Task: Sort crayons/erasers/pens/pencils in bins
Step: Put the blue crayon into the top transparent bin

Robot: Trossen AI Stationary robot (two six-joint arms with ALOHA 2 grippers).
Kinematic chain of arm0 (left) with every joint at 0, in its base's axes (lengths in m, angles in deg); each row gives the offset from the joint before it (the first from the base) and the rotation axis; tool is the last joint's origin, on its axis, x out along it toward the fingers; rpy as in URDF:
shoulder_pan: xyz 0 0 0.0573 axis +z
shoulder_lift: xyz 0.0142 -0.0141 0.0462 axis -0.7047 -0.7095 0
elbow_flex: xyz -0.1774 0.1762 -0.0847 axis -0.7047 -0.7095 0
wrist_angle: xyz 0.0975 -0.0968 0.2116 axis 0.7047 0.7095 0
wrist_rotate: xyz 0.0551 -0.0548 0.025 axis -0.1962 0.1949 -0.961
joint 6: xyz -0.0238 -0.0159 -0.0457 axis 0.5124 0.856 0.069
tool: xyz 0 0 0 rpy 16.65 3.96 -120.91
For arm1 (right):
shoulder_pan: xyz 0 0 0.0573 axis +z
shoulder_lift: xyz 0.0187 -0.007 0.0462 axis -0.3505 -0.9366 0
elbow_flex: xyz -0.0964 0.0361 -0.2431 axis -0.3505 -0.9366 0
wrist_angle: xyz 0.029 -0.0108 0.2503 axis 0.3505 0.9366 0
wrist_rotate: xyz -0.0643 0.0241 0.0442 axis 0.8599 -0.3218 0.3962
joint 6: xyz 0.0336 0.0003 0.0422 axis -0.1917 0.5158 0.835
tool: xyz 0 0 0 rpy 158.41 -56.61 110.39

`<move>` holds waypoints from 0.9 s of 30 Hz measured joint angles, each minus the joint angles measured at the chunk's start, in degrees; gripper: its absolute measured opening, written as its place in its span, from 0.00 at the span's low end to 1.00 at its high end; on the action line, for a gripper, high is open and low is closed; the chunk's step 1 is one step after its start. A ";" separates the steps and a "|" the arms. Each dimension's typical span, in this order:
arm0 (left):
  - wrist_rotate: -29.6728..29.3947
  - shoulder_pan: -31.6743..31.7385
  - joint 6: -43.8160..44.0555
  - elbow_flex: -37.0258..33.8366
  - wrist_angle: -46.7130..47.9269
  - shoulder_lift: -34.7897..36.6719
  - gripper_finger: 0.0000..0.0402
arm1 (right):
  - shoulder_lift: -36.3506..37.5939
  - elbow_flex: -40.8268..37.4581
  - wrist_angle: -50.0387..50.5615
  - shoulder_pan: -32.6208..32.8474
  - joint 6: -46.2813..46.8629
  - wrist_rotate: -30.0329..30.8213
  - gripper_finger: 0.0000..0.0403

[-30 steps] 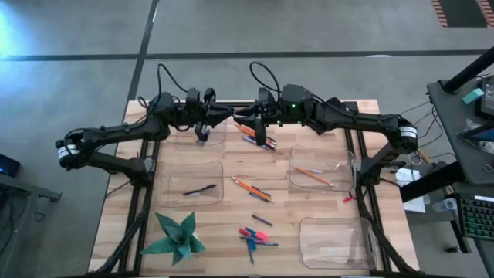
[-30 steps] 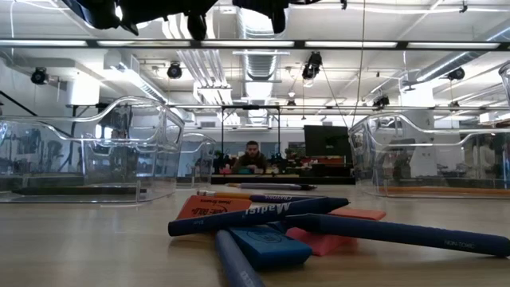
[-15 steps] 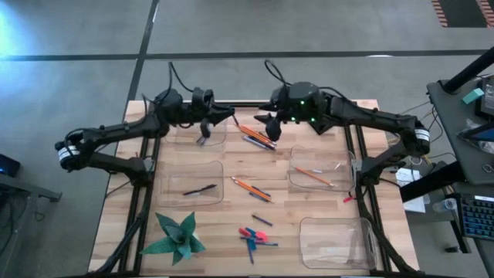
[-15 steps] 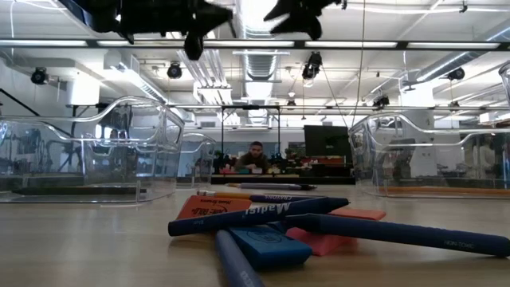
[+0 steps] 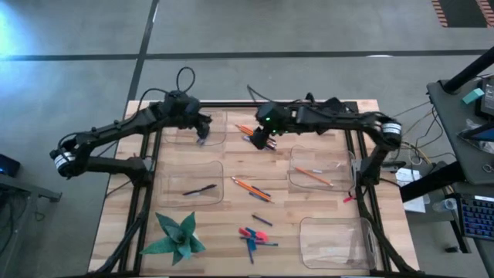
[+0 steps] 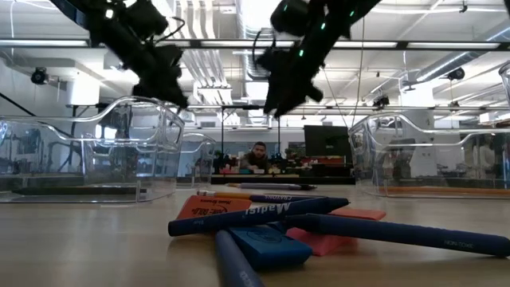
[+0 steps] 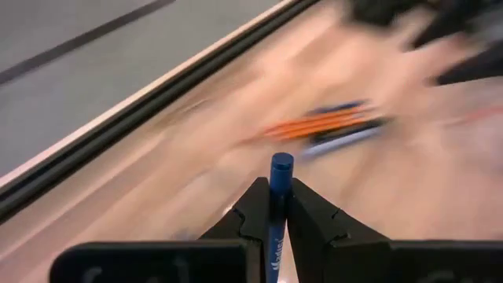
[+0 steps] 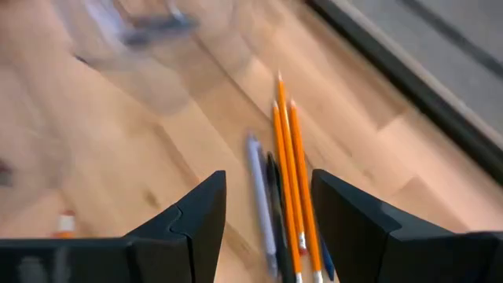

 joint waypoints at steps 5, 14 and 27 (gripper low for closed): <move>-11.29 0.13 0.27 -1.16 4.87 -1.10 0.03 | -8.17 1.99 0.16 -2.29 0.20 0.00 0.44; -13.17 0.08 1.84 -4.00 4.96 -6.53 0.03 | -13.46 3.72 0.21 -5.05 0.20 0.02 0.44; -13.45 0.08 1.89 -4.31 4.06 -13.04 0.03 | -17.70 3.72 2.40 -6.56 6.74 0.47 0.44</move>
